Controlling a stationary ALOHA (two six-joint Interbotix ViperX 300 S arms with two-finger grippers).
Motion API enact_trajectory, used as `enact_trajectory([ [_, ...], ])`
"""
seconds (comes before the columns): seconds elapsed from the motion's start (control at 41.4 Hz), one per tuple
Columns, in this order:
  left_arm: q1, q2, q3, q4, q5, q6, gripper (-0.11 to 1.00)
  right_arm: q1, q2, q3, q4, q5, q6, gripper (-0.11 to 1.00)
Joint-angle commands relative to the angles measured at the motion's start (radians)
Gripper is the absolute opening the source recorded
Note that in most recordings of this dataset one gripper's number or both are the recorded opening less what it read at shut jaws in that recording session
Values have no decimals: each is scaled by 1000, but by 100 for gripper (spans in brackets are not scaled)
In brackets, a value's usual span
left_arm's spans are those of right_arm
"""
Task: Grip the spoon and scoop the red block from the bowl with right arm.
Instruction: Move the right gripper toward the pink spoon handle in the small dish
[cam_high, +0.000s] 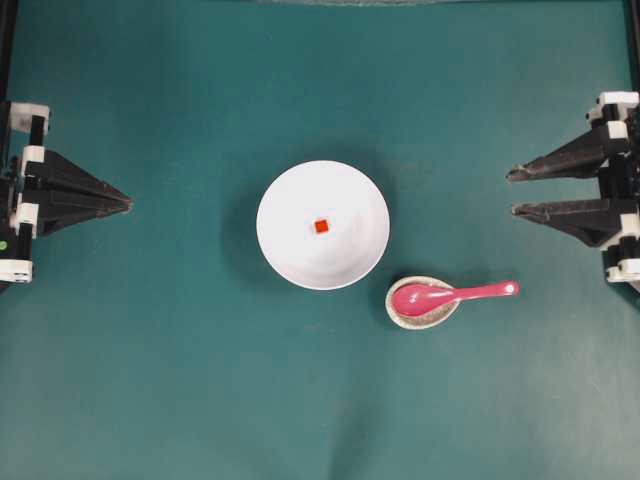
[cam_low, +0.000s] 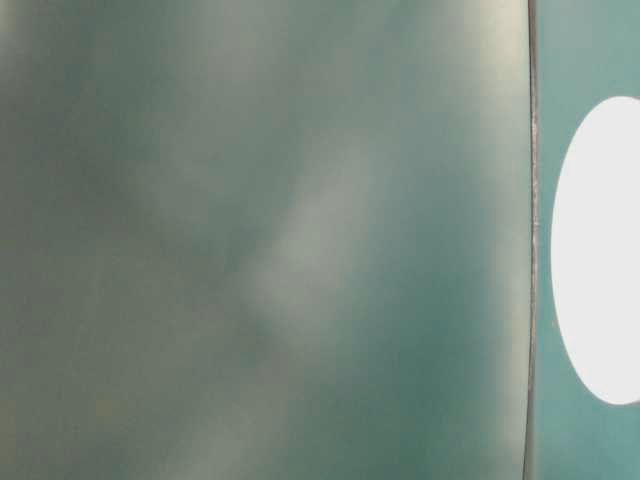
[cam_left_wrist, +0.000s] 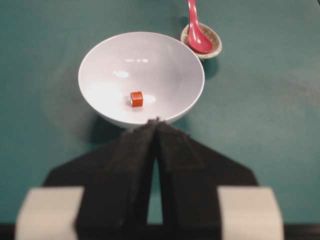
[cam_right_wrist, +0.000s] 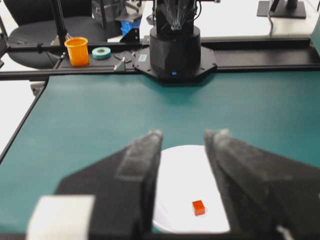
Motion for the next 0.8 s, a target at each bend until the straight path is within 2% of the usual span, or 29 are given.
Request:
enact_trajectory([
  [0.0,-2,5,-29,3,8,-2,0,5,14,-21,3,8,2,49],
  [0.193,-2,3,-29,3,25,0,0,38,71,8,3,46,2,52],
  [0.362,-2,-2,-29,3,44,2,0,92,160,61,23,-15,2,52],
  [0.58,-2,-12,-29,3,84,2,0,156,305,158,101,-250,2,52],
  [0.773,-2,-14,-28,6,104,6,0,230,422,245,196,-472,2,52],
])
